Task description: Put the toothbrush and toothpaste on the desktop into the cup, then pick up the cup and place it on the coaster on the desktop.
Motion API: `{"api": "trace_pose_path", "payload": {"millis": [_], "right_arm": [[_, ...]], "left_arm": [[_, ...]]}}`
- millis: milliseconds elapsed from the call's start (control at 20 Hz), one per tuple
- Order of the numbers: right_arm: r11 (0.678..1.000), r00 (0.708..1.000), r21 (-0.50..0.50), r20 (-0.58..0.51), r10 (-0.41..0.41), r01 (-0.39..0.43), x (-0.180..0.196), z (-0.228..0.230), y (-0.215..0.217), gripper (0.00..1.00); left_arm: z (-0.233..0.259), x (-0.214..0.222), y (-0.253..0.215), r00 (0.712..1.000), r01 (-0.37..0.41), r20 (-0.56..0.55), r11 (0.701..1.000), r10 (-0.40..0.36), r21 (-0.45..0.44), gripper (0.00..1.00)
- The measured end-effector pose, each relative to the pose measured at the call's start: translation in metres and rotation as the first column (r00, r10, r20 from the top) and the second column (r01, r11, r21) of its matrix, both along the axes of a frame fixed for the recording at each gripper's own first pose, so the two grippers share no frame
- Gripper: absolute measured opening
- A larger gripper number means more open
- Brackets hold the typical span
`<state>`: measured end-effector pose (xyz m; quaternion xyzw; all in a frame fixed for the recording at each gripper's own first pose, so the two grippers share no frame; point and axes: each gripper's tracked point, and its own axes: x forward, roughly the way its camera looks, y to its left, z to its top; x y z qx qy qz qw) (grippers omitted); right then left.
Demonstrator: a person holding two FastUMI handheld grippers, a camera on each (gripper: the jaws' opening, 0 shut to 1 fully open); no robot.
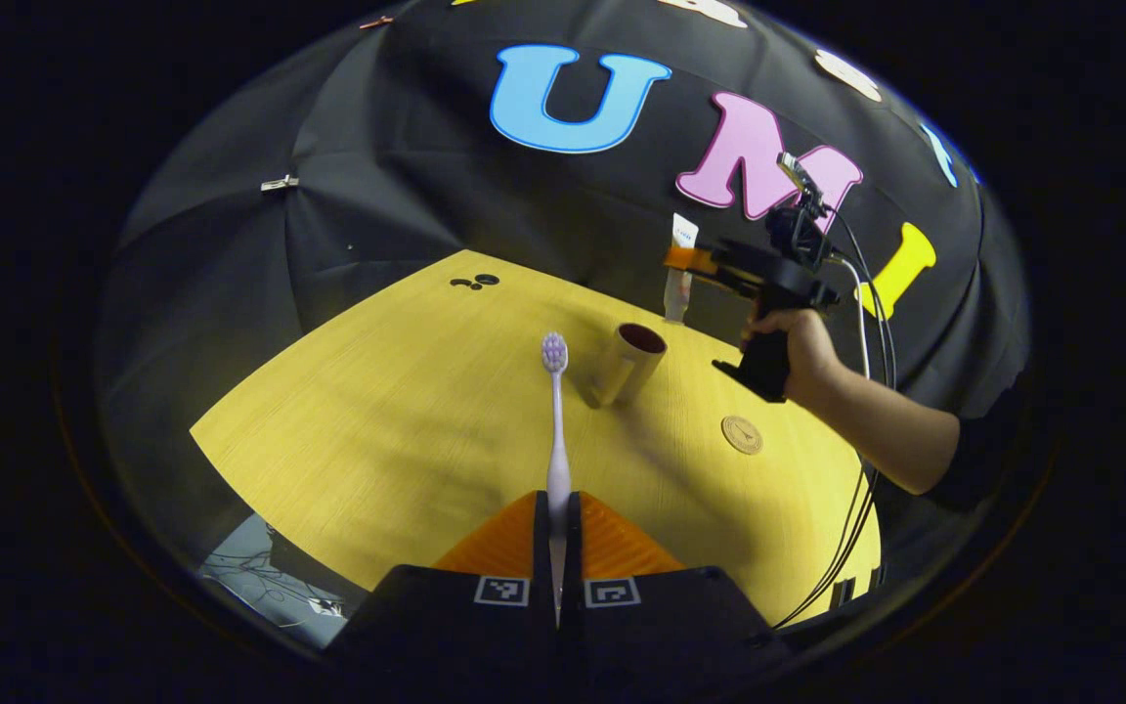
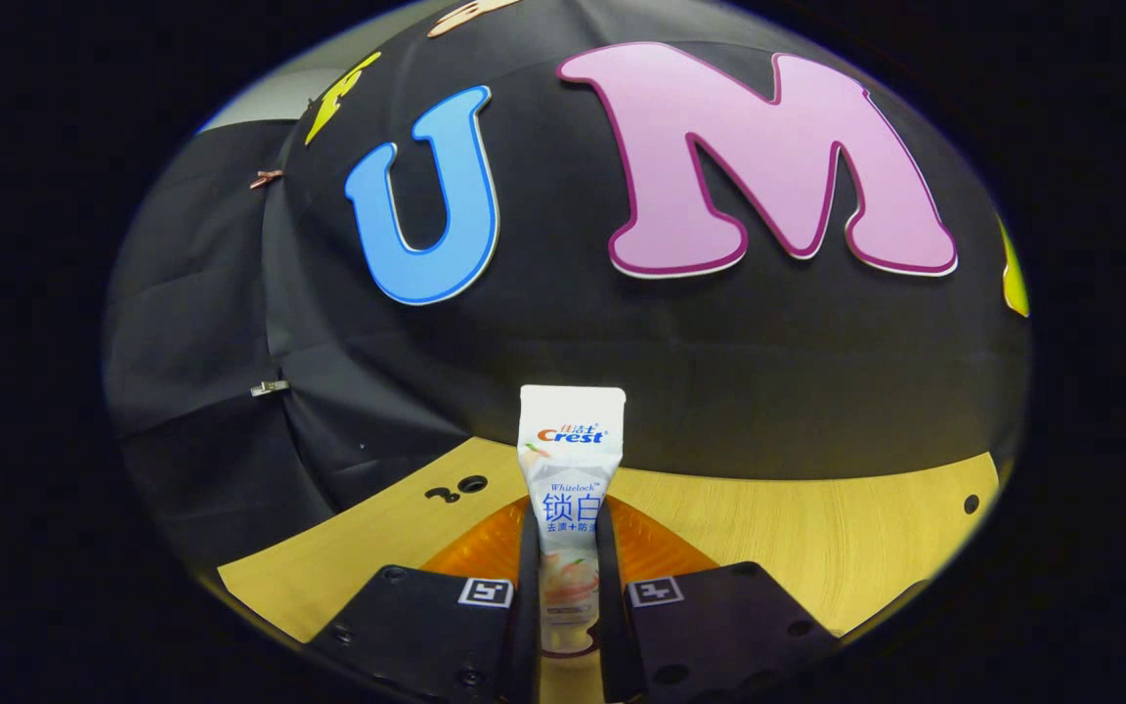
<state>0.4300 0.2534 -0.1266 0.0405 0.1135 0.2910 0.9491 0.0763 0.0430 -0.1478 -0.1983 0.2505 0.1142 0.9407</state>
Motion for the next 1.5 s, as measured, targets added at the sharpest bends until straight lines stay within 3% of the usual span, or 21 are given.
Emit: {"api": "trace_pose_path", "payload": {"millis": [250,300,350,400,500,600,750,850,900,1000,1050,1100,1500], "right_arm": [[1.0,1.0,-0.014,0.022,0.012,-0.012,0.004,-0.022,0.013,0.27],[1.0,1.0,-0.028,0.025,0.014,-0.013,0.005,-0.028,0.014,0.22],[0.999,1.0,-0.034,0.023,0.018,-0.017,0.006,-0.034,0.016,0.28],[0.999,1.0,-0.033,0.022,0.021,-0.02,0.006,-0.038,0.017,0.24],[0.999,1.0,-0.043,0.02,0.019,-0.018,0.006,-0.047,0.016,0.3],[0.998,1.0,-0.052,-0.001,0.024,-0.024,0.004,-0.057,0.016,0.27],[0.998,0.999,-0.058,-0.038,0.038,-0.04,-0.003,-0.07,0.012,0.4],[0.997,0.998,-0.05,-0.043,0.05,-0.052,-0.008,-0.073,0.007,0.65],[0.997,0.998,-0.05,-0.04,0.052,-0.054,-0.011,-0.067,0.002,0.65],[0.997,0.997,-0.039,-0.038,0.066,-0.067,-0.017,-0.061,-0.002,0.88],[0.997,0.996,-0.03,-0.038,0.074,-0.076,-0.021,-0.055,-0.005,0.9],[0.997,0.996,-0.023,-0.04,0.076,-0.077,-0.025,-0.049,-0.008,0.99],[0.999,1.0,0.027,-0.002,0.017,-0.017,-0.046,0.001,-0.075,0.98]], "left_arm": [[0.012,-0.001,0.016,0.999,-0.023,0.027,0.999,0.022,0.032,0.06],[0.012,-0.002,0.018,0.999,-0.03,0.029,0.999,0.029,0.029,0.06],[0.015,-0.002,0.017,0.999,-0.032,0.03,0.999,0.031,0.026,0.06],[0.019,-0.002,0.017,0.999,-0.031,0.031,0.999,0.03,0.032,0.06],[0.019,-0.003,0.018,0.999,-0.019,0.028,0.999,0.018,0.051,0.06],[0.014,-0.005,0.018,1.0,-0.014,0.017,0.998,0.013,0.058,0.06],[0.009,-0.003,0.012,1.0,-0.009,0.006,0.999,0.009,0.043,0.06],[0.007,-0.002,0.004,1.0,0.007,0.003,0.999,-0.007,0.045,0.06],[0.006,0.001,-0.001,1.0,0.017,0.003,0.999,-0.017,0.045,0.06],[0.007,0.009,-0.008,0.999,0.035,0.009,0.998,-0.035,0.047,0.06],[0.008,0.015,-0.01,0.999,0.041,0.017,0.998,-0.042,0.05,0.06],[0.011,0.021,-0.012,0.998,0.046,0.029,0.997,-0.048,0.054,0.06],[0.057,0.108,-0.016,0.974,0.092,0.196,0.988,-0.116,0.125,0.06]]}}
